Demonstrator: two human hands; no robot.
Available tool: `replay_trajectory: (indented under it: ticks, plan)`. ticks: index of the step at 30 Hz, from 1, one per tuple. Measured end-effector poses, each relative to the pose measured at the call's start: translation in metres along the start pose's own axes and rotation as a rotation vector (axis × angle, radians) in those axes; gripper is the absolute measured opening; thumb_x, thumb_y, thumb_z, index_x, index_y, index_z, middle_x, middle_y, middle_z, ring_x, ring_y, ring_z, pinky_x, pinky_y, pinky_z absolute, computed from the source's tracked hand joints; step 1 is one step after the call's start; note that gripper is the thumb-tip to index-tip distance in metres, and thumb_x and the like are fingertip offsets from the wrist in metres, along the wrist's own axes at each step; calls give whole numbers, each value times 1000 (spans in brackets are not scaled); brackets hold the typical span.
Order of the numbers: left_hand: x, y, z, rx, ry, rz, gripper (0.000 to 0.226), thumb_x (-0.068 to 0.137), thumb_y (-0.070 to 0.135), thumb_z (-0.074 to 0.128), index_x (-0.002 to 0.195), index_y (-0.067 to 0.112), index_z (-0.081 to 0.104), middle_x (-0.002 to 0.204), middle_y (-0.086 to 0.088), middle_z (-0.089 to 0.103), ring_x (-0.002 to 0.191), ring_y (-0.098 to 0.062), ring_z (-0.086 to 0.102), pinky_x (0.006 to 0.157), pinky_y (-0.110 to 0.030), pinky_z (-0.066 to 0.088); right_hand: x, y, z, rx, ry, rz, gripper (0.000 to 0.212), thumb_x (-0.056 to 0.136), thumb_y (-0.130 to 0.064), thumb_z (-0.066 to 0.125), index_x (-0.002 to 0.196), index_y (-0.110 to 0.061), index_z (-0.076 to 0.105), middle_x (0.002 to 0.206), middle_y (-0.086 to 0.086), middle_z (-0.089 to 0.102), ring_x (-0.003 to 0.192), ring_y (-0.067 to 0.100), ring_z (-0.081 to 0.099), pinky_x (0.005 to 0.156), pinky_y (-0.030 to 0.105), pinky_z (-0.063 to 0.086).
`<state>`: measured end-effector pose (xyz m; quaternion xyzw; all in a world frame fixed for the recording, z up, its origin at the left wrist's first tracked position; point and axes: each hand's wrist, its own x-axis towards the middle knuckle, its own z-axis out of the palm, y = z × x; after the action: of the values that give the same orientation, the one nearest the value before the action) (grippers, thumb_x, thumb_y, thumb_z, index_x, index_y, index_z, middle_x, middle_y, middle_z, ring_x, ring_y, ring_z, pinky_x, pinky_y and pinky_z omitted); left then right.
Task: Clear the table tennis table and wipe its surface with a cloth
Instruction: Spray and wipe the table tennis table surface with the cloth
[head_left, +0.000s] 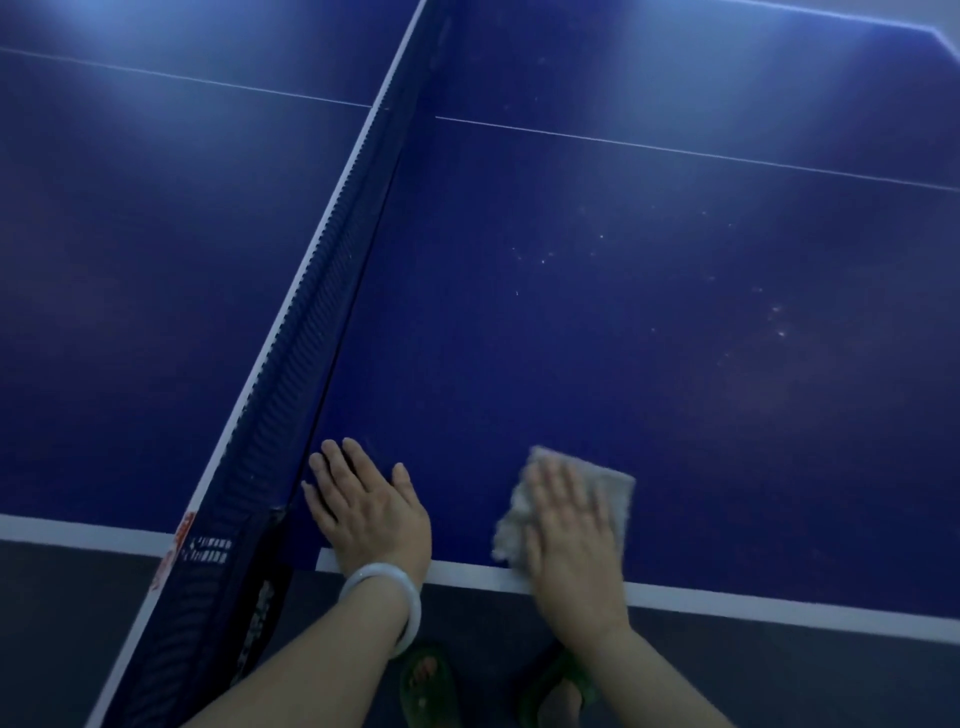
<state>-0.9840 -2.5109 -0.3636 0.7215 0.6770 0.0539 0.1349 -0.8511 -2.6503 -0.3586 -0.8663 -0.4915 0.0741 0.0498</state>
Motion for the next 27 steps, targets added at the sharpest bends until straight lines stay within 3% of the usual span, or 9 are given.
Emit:
replay_trajectory:
  ticks: [2, 4, 9, 13, 15, 18, 21, 23, 27]
  plan:
    - [0, -2, 0, 0, -18, 11, 67, 100, 43, 21, 154, 5, 11, 162, -16, 9, 150, -29, 4, 122, -47, 1, -4, 12, -3, -10, -64, -246, 57, 103, -40, 24, 157, -25, 12, 164, -5, 8, 151, 12, 4, 120, 42, 7]
    - [2, -5, 0, -4, -38, 22, 67, 100, 42, 24, 155, 8, 7, 163, -13, 4, 150, -27, -2, 122, -46, -2, -5, 52, -9, -41, -66, -273, 56, 103, -41, 24, 156, -25, 13, 164, -7, 9, 151, 10, 5, 120, 42, 8]
    - [2, 1, -10, -90, -47, 175, 62, 101, 34, 35, 154, 10, 14, 162, -14, 5, 149, -28, -1, 122, -45, 3, -2, 142, -29, -41, -27, 177, 61, 98, -41, 7, 155, -21, 10, 163, -5, 2, 151, 12, -2, 123, 43, 5]
    - [-5, 63, -6, -81, -59, 326, 65, 101, 41, 30, 155, 11, 10, 163, -12, 0, 150, -25, -4, 119, -38, -1, 16, 135, -29, 0, 2, 350, 67, 92, -43, -5, 155, -19, 0, 163, -3, -5, 150, 13, -9, 123, 43, -4]
    - [-7, 104, 6, -78, -121, 339, 67, 101, 45, 26, 155, 11, 5, 163, -12, -5, 150, -26, -7, 120, -38, -4, 23, 120, -24, -18, -16, 267, 65, 94, -42, -2, 155, -19, -3, 163, -2, -9, 150, 14, -12, 122, 43, -5]
    - [-15, 145, 28, -11, -196, 317, 71, 100, 51, 18, 155, 11, -3, 161, -16, -12, 149, -30, -14, 121, -44, -9, 26, 115, -23, -7, -45, -91, 59, 101, -38, 21, 157, -20, 9, 164, -3, 4, 151, 14, 2, 121, 43, 6]
    - [-23, 153, 44, 106, -126, 283, 73, 98, 53, 4, 154, 8, -6, 160, -22, -12, 148, -35, -13, 120, -51, -7, 35, 163, -33, -77, -73, -341, 59, 100, -36, 30, 156, -20, 19, 164, -3, 11, 150, 14, 11, 120, 41, 8]
    - [-25, 152, 47, 140, -79, 286, 75, 95, 51, 0, 153, 5, 0, 160, -25, -3, 149, -38, -6, 120, -54, -2, 43, 210, -39, -109, -34, -146, 59, 98, -37, 22, 155, -19, 16, 163, -3, 7, 151, 14, 9, 121, 40, 4]
    - [-26, 156, 49, 176, -85, 279, 74, 94, 48, 7, 152, 2, 13, 158, -26, 10, 148, -40, 6, 120, -55, 9, 59, 237, -43, 9, 71, 626, 54, 103, -31, 15, 151, -20, -9, 164, 2, -3, 151, 17, -7, 122, 46, 0]
